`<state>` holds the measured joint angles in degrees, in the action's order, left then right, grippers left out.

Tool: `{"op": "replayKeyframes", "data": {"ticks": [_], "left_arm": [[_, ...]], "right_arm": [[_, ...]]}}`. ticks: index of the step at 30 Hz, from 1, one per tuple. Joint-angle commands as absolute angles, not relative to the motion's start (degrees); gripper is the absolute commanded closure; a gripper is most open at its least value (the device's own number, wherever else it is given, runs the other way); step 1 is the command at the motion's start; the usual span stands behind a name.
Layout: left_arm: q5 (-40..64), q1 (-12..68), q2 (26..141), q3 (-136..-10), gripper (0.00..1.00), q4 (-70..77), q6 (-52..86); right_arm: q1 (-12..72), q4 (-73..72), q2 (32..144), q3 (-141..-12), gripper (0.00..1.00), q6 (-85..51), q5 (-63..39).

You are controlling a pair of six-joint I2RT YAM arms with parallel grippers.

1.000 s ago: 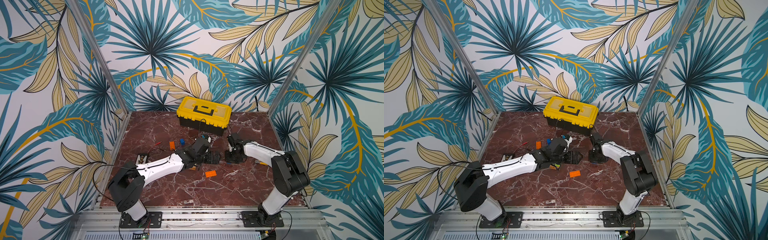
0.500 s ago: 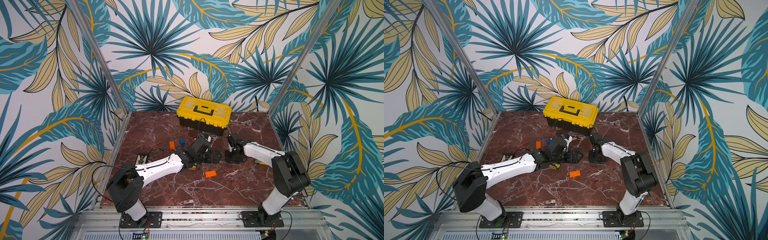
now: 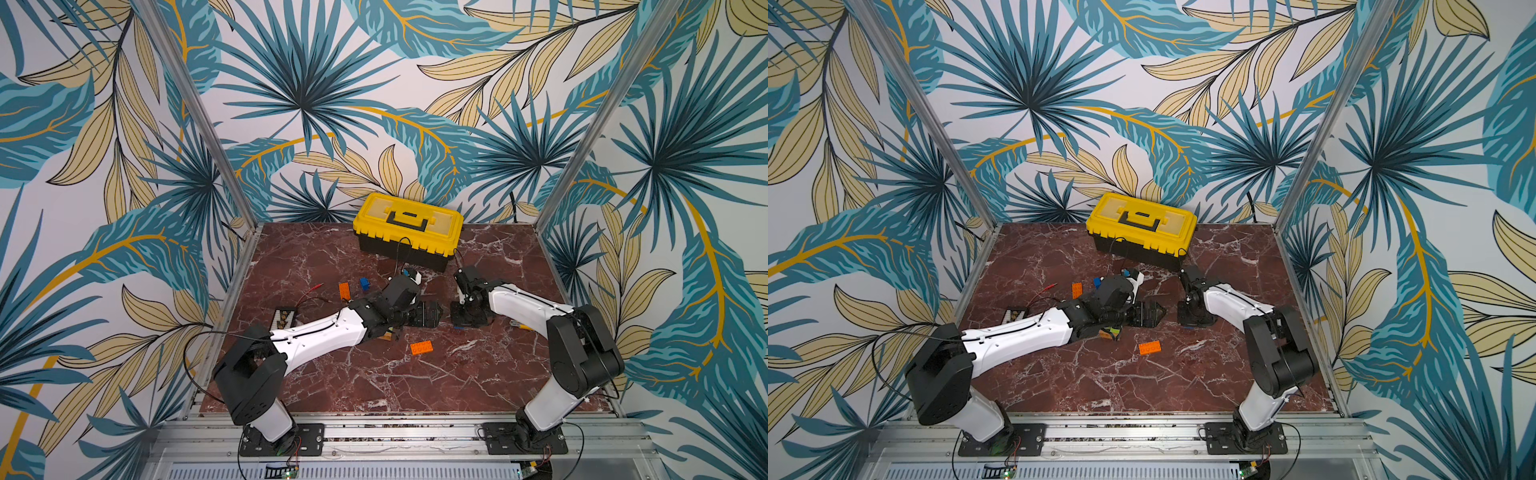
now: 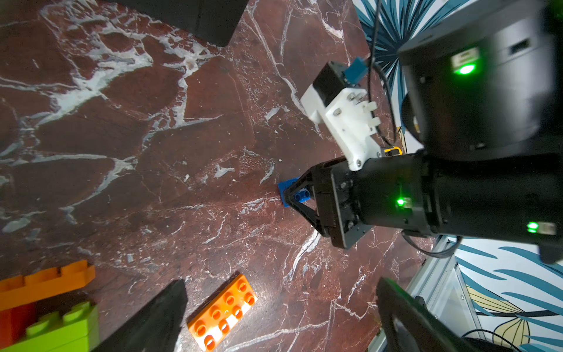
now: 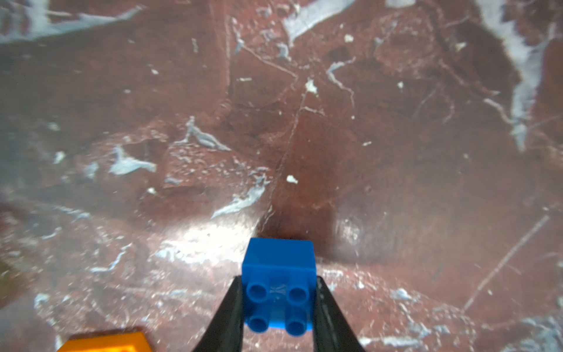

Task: Assemble the number 5 with lego
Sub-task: Pick up the lego brick from the center of the board, then assemble the lego brick with the lego brick.

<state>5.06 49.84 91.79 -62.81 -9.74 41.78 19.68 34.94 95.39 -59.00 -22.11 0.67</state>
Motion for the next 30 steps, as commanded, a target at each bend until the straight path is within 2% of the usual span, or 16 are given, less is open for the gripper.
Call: {"op": "replayKeyframes", "data": {"ticks": [1,19,30], "left_arm": [[3.62,50.01,88.82,-60.17,0.0,-8.33,40.63],[-1.1,49.99,75.21,-50.64,0.0,-6.97,43.05],[-4.48,50.01,66.64,-42.99,0.0,-6.27,44.33]], "right_arm": [[21.26,36.59,91.0,-57.15,0.71,-24.64,-0.82],[30.82,37.7,79.79,-51.78,0.71,-32.3,-0.57],[36.67,39.79,78.39,-53.46,0.71,-35.49,1.03]]}}
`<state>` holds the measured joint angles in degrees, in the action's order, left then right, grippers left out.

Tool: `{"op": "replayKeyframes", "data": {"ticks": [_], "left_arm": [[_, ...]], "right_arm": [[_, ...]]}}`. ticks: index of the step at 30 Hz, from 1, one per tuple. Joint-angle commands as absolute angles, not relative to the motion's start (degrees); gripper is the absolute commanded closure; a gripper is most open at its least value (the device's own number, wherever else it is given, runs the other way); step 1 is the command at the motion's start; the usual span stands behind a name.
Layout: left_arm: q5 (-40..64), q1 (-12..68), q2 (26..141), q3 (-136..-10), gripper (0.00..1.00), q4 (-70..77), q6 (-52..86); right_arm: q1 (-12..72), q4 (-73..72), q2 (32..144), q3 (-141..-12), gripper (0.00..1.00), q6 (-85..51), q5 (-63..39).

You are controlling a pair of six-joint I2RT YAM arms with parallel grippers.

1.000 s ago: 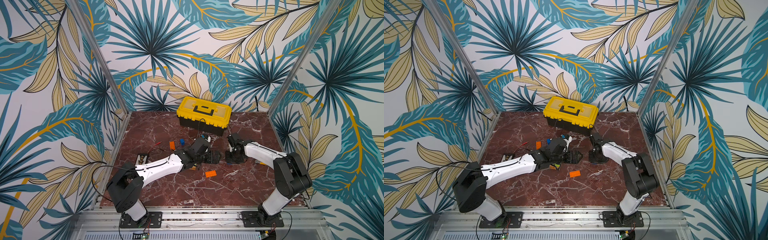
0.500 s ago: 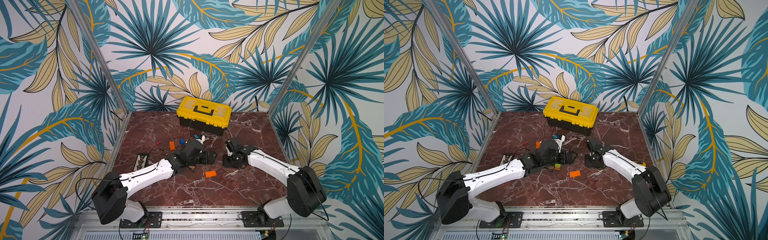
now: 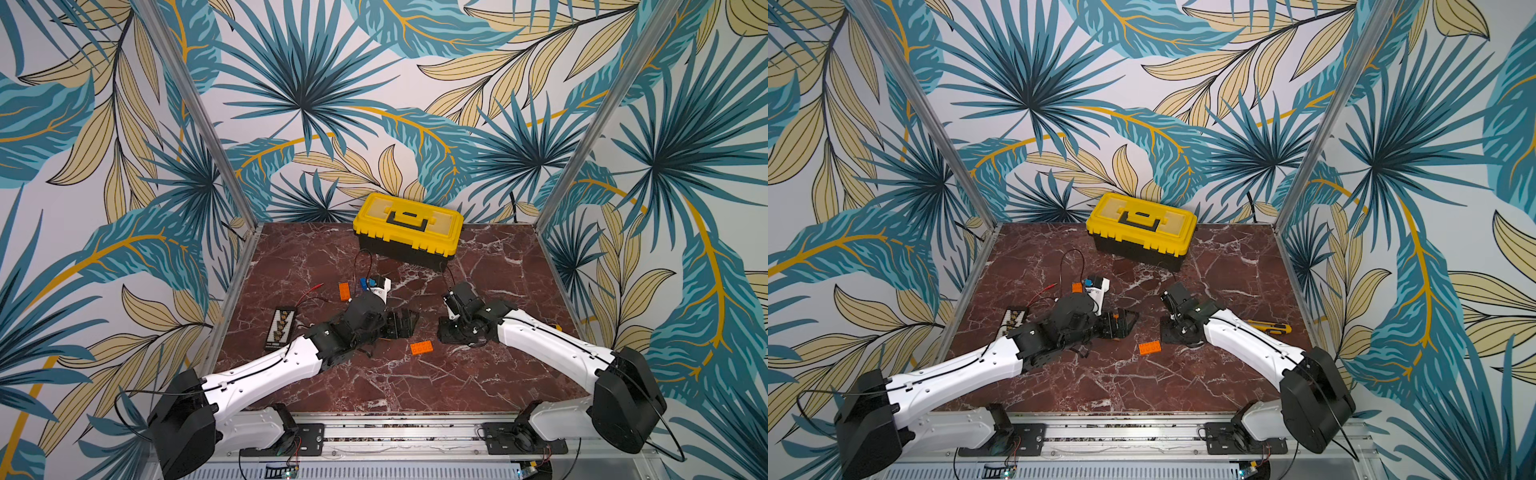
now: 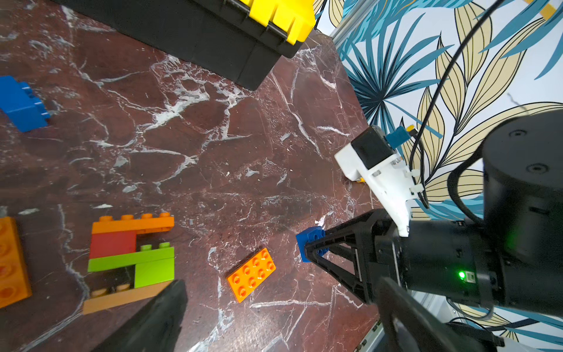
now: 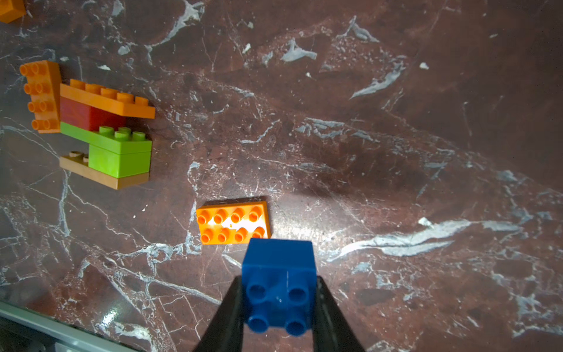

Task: Assemble the number 5 with lego
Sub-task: Assemble the lego brick with the lego brick.

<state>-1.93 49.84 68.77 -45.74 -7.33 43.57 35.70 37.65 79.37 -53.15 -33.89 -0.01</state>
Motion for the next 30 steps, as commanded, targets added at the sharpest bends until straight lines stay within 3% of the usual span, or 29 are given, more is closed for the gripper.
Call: {"op": "replayKeyframes", "data": {"ticks": [1,17,30], "left_arm": [[-5.16,50.01,65.94,-42.29,0.0,-6.01,44.46],[-13.4,50.05,54.92,-31.06,0.0,-4.9,49.65],[-13.91,50.01,55.42,-28.74,0.0,-4.14,52.1]], "right_arm": [[36.89,40.18,78.59,-53.8,0.71,-35.56,1.05],[41.6,39.2,83.06,-55.96,0.71,-37.36,0.86],[43.29,37.0,89.38,-57.23,0.71,-37.71,1.4]]}}
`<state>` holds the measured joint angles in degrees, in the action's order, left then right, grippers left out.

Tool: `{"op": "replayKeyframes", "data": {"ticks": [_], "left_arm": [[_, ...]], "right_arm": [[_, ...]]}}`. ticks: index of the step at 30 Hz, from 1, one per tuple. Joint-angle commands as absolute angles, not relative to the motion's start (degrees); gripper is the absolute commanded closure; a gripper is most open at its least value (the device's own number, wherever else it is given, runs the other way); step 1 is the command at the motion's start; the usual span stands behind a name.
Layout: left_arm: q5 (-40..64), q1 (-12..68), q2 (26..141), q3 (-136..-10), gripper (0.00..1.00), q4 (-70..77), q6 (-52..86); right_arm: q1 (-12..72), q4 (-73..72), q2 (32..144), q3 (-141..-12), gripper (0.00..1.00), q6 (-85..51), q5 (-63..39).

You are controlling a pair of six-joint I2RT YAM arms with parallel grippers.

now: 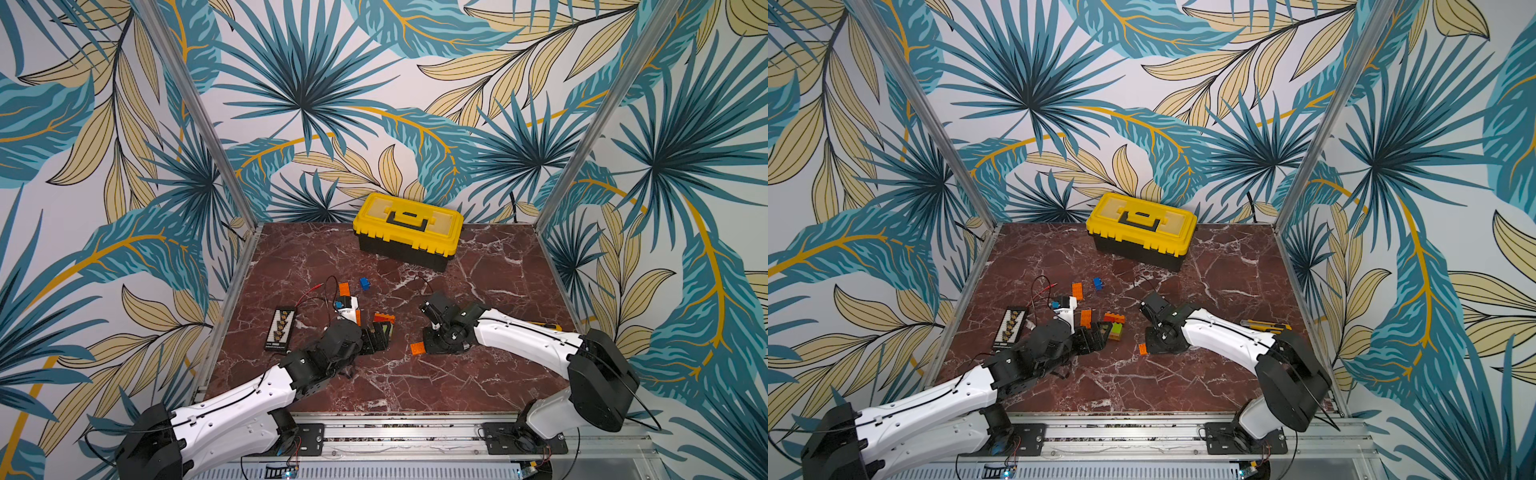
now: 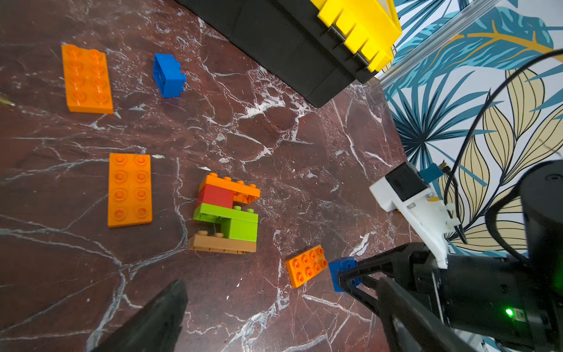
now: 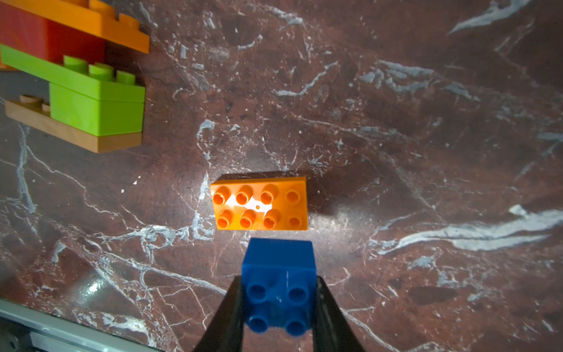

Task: Assemble the number 5 with lego
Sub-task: Assemble the lego brick with the lego brick.

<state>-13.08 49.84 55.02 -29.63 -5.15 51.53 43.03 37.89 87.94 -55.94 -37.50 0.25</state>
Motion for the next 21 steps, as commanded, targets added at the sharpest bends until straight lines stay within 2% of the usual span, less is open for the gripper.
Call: {"op": "replayKeyframes", "data": {"ticks": [1,21], "left_arm": [[-13.76,50.01,55.69,-28.74,0.0,-3.87,52.2],[-13.1,49.93,58.08,-29.51,0.0,-3.25,51.92]], "right_arm": [[43.38,36.88,89.91,-57.46,0.71,-37.37,1.91],[43.24,39.67,97.44,-60.05,0.71,-30.87,1.3]]}}
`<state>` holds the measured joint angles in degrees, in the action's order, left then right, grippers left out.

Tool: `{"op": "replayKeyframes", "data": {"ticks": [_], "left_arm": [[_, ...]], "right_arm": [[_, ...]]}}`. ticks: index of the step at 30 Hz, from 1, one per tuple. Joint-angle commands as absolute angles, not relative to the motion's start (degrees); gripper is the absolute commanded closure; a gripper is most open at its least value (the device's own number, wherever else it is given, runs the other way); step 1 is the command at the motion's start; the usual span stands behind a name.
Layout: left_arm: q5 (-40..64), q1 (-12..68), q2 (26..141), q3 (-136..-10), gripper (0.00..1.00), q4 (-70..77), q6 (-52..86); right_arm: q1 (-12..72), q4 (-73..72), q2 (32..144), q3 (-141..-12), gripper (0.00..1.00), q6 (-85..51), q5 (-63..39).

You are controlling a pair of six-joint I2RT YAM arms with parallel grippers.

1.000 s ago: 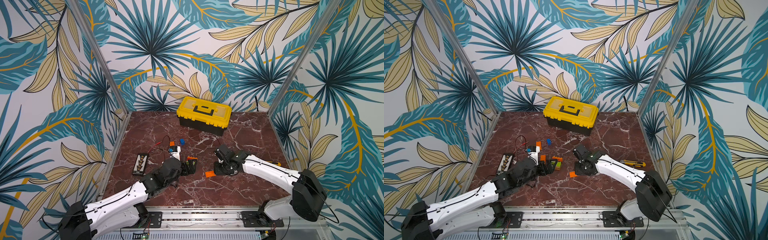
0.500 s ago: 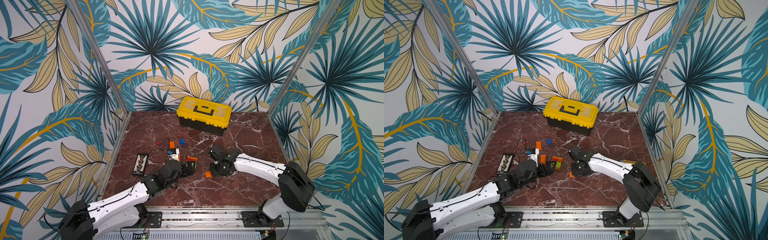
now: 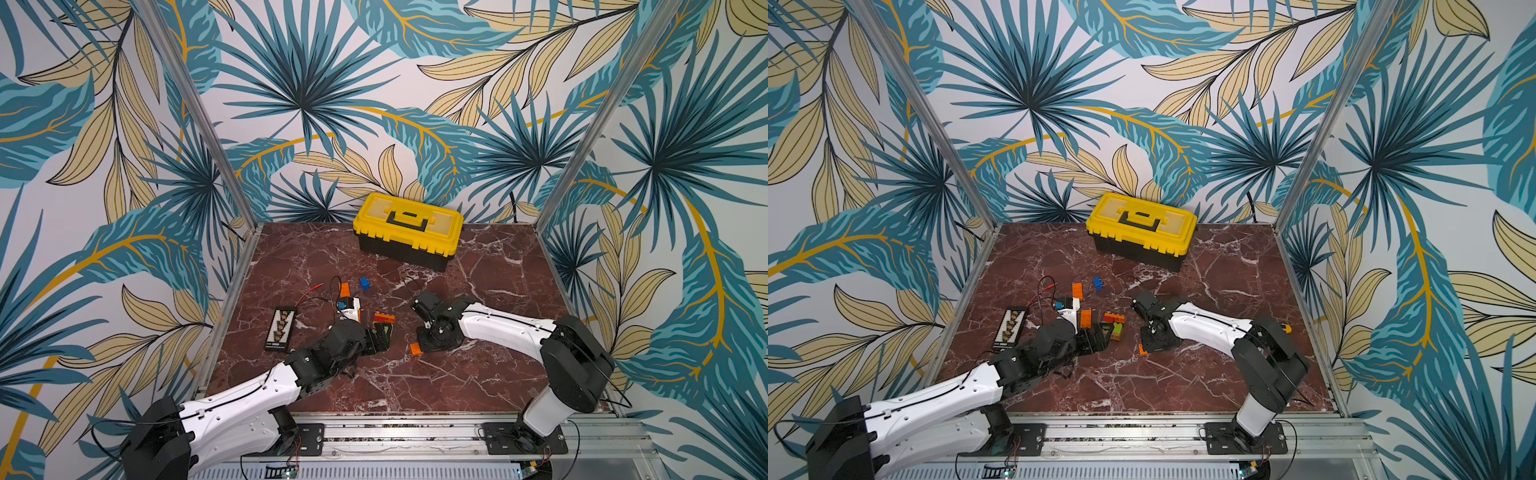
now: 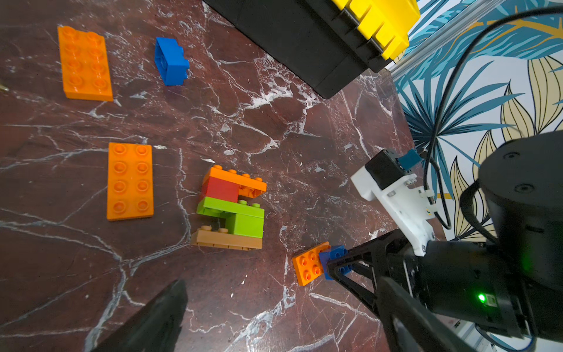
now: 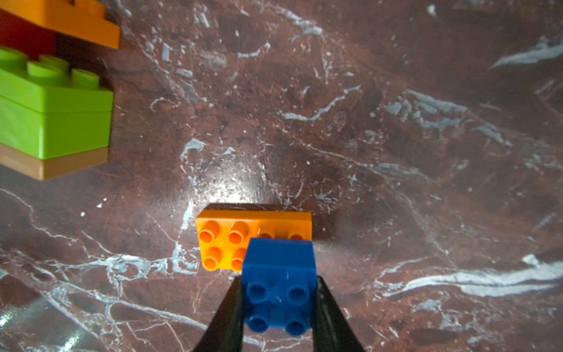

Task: Assemble the number 5 with lego
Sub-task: Assemble the lego brick with the lego brick.

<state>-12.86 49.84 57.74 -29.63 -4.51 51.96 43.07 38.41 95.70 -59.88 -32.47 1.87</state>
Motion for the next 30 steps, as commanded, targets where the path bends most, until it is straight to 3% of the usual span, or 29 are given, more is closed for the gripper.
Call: {"op": "replayKeyframes", "data": {"ticks": [1,30], "left_arm": [[-13.1,49.97,58.16,-29.68,0.0,-3.34,51.94],[-12.15,49.15,59.96,-30.04,0.0,-2.82,51.58]], "right_arm": [[43.25,39.09,97.72,-59.84,0.71,-30.64,1.08],[42.99,41.31,109.61,-54.24,0.76,-33.22,-0.07]]}}
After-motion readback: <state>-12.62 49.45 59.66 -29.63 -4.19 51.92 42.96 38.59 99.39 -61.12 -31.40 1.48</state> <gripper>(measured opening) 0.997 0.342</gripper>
